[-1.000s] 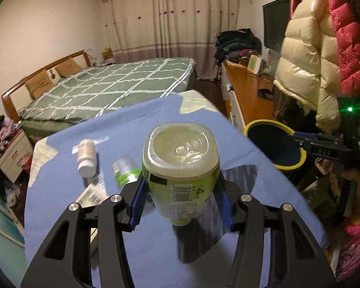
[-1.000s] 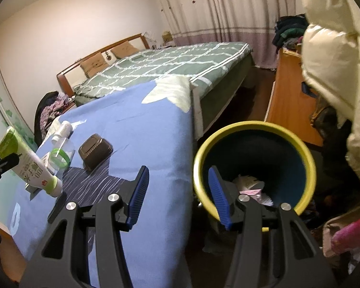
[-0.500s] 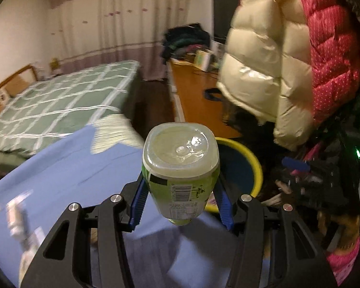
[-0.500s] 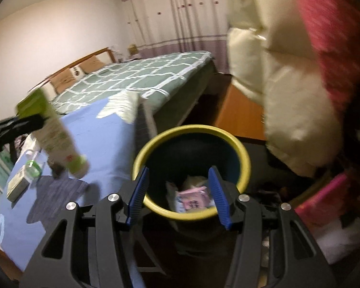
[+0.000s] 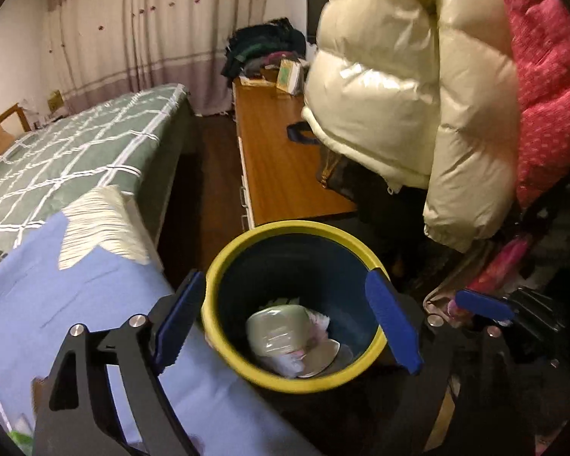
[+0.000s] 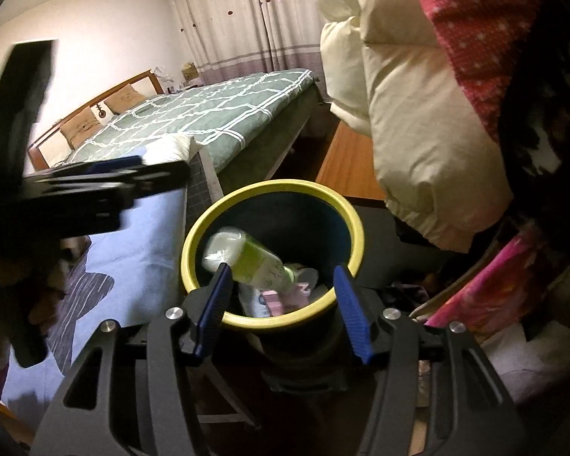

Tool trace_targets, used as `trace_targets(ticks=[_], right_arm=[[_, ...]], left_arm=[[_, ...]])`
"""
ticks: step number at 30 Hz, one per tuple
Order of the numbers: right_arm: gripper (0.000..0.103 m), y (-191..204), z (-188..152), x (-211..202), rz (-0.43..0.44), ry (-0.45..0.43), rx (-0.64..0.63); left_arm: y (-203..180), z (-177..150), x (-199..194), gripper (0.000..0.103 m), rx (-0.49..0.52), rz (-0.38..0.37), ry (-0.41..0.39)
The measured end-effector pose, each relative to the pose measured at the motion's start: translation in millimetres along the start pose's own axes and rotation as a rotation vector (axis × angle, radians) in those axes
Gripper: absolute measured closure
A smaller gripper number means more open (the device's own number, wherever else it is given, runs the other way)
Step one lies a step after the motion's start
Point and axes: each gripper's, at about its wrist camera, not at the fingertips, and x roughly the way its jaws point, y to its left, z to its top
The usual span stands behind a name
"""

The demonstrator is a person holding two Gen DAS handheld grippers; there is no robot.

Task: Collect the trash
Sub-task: 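Carry the milk bottle over the bin and open the left gripper, then grasp the brown square container with the right gripper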

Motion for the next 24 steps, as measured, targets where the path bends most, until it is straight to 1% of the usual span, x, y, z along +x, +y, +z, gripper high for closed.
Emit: trace_targets(ticks=[3,4,7,9,11,12,15,16,17,19,21,24], right_arm=[[0.050,9,0,2,0.012,0.000,-0.001],[0.050,15,0,4,0.024,0.000,-0.003],[0.049,40,1,10,0.061,0.007,-0.037],[0.049,65,2,17,0.099,0.017,-0.071],[0.049,93,4,25,0.145,0.028,-0.104],[0.048,108,5,27,0.174,0.032,-0.125],[0.042,155,10,36,0.261,0.047,-0.193],[0.040,175,12,40,0.294,0.053,-0.223],[0.038,195,14,43,0.326,0.055,-0.256],[0.028,229,16,49,0.376,0.049,-0.314],[0.027,259,18,65,0.380,0.074,-0.372],[0.027,290,19,90,0.371,0.128,-0.403]], left_arm=[[26,-14,-46,0.009,-0.068,0.044,-0.063],[39,-22,-64,0.009,-0.091,0.049,-0.075],[78,-48,-114,0.008,-0.193,0.106,-0.117],[109,-76,-153,0.006,-0.271,0.171,-0.148],[133,-100,-182,0.006,-0.323,0.240,-0.165],[150,-121,-205,0.005,-0.364,0.304,-0.182],[181,-162,-249,0.005,-0.454,0.421,-0.206],[192,-177,-263,0.005,-0.489,0.448,-0.212],[199,-188,-273,0.005,-0.510,0.461,-0.217],[215,-211,-295,0.005,-0.564,0.489,-0.233],[227,-227,-310,0.005,-0.604,0.496,-0.244],[235,-242,-320,0.005,-0.630,0.499,-0.255]])
